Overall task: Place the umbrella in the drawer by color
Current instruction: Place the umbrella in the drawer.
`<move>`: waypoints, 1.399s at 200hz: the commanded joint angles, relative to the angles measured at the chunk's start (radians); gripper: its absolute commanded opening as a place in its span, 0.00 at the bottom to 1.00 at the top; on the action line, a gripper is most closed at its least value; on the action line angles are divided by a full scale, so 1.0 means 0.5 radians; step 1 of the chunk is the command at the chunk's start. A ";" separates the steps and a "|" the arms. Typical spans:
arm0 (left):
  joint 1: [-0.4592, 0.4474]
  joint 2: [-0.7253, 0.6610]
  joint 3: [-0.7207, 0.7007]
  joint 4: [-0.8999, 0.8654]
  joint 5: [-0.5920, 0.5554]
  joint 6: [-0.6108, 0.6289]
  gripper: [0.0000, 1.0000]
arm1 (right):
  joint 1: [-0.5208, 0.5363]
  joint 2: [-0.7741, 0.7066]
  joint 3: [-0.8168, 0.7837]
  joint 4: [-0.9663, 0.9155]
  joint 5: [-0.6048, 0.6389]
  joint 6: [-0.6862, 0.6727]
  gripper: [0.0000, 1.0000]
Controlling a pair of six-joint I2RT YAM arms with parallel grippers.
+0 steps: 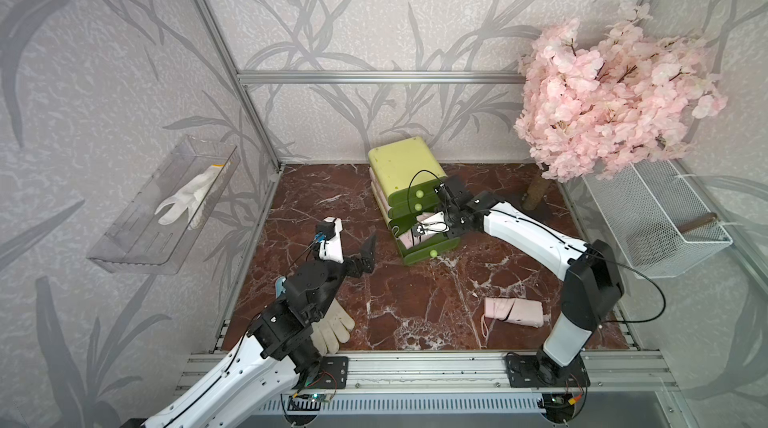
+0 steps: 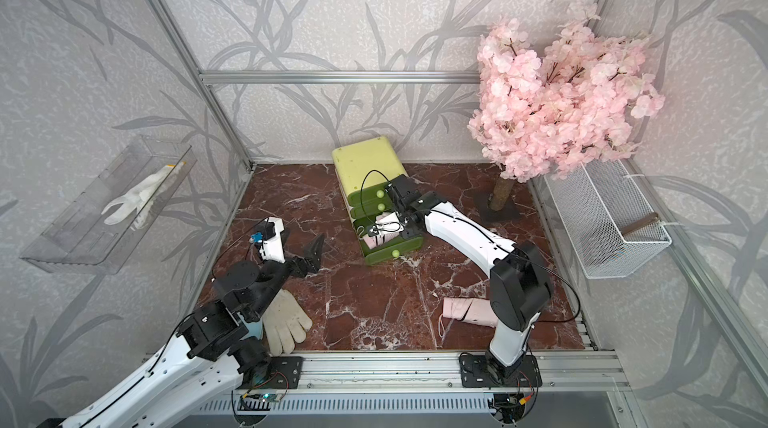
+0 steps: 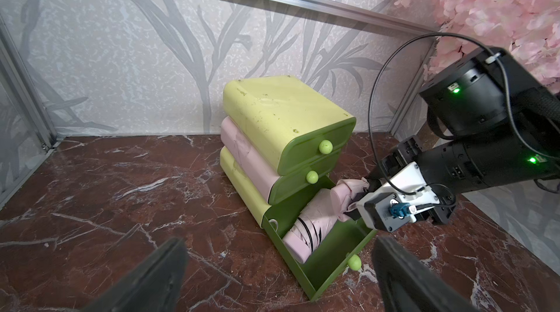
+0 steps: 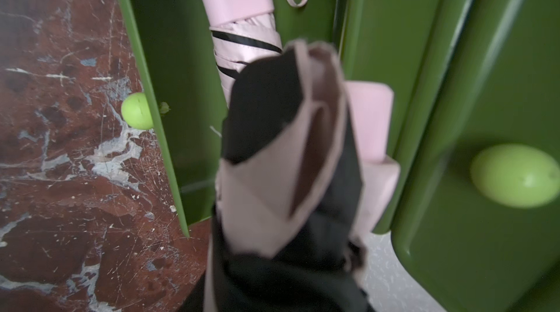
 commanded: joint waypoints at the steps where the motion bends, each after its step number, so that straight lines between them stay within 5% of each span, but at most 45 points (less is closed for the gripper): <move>1: -0.001 0.012 -0.034 0.029 -0.027 -0.005 1.00 | 0.060 0.145 0.143 -0.178 0.083 -0.100 0.43; 66: -0.003 0.016 -0.038 0.033 -0.036 0.002 1.00 | 0.131 0.577 0.554 -0.532 0.051 0.020 0.48; 97: -0.003 0.013 -0.041 0.035 -0.033 0.002 1.00 | 0.142 0.641 0.658 -0.593 -0.024 0.156 0.62; 187: -0.002 0.071 -0.040 0.052 -0.040 0.010 1.00 | 0.116 0.204 0.608 -0.518 -0.147 0.478 0.75; 240: -0.001 0.123 -0.036 0.083 0.018 0.013 1.00 | 0.022 -0.251 0.043 -0.064 -0.156 1.240 0.53; 260: -0.001 0.190 -0.012 0.113 0.169 0.054 1.00 | 0.022 -0.464 -0.178 0.091 0.031 1.942 0.56; 280: -0.004 0.272 0.012 0.165 0.369 0.078 1.00 | 0.006 -0.742 -0.498 0.139 0.291 2.691 0.73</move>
